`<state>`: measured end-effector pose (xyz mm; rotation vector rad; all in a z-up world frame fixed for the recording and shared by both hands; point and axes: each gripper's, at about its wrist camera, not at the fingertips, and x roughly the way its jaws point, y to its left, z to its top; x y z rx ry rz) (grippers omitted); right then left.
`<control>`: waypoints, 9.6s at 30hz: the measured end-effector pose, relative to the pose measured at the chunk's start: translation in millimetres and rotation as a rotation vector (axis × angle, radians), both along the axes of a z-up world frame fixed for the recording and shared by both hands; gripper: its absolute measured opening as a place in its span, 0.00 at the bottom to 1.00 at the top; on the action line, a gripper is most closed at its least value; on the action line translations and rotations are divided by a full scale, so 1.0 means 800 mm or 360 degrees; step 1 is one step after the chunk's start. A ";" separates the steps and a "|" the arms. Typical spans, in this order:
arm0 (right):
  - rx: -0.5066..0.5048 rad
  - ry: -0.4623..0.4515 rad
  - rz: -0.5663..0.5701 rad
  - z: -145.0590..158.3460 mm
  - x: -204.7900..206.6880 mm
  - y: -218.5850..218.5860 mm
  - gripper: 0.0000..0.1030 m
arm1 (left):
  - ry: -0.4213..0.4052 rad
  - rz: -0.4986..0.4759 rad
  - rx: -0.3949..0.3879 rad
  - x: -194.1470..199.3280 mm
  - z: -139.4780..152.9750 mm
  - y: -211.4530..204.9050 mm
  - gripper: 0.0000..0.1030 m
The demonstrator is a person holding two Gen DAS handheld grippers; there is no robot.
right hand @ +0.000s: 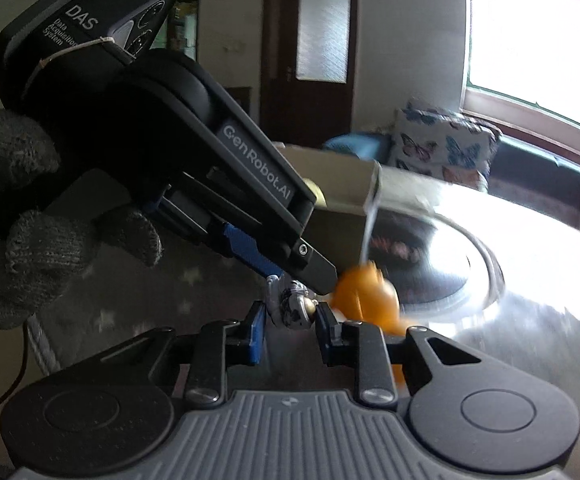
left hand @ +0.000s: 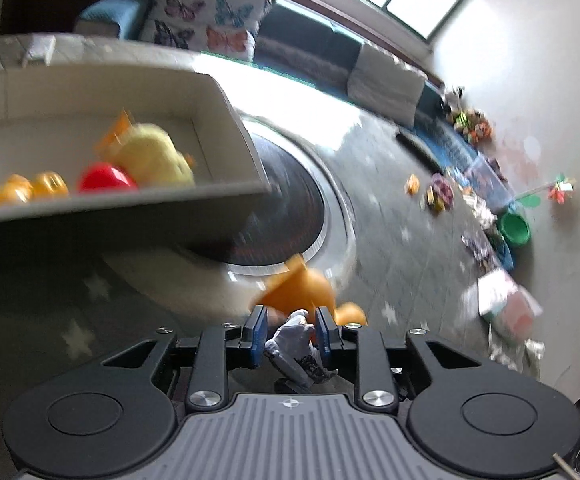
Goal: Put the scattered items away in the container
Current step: 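Carry the white figure with the left tool into the white box, then open the left tool to release the white figure in the box, then withdraw both tools from the box toward the large orange duck, then close the right tool on the orange duck's body, then lift the orange duck with the right tool toward the white box, then lower the orange duck into the white box with the right tool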
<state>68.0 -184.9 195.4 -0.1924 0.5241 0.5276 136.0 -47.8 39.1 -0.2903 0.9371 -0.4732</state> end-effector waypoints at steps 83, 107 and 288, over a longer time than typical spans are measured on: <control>-0.0059 -0.0071 0.0013 0.011 0.046 0.042 0.80 | -0.0086 0.0111 0.0045 0.034 0.008 0.037 0.32; -0.0013 -0.0012 -0.0174 -0.016 -0.012 0.002 0.92 | 0.0007 0.0024 0.0107 -0.007 -0.028 -0.003 0.32; 0.0110 0.0018 -0.0032 0.008 0.013 0.015 0.49 | -0.0302 -0.0112 -0.0132 0.003 0.003 0.068 0.43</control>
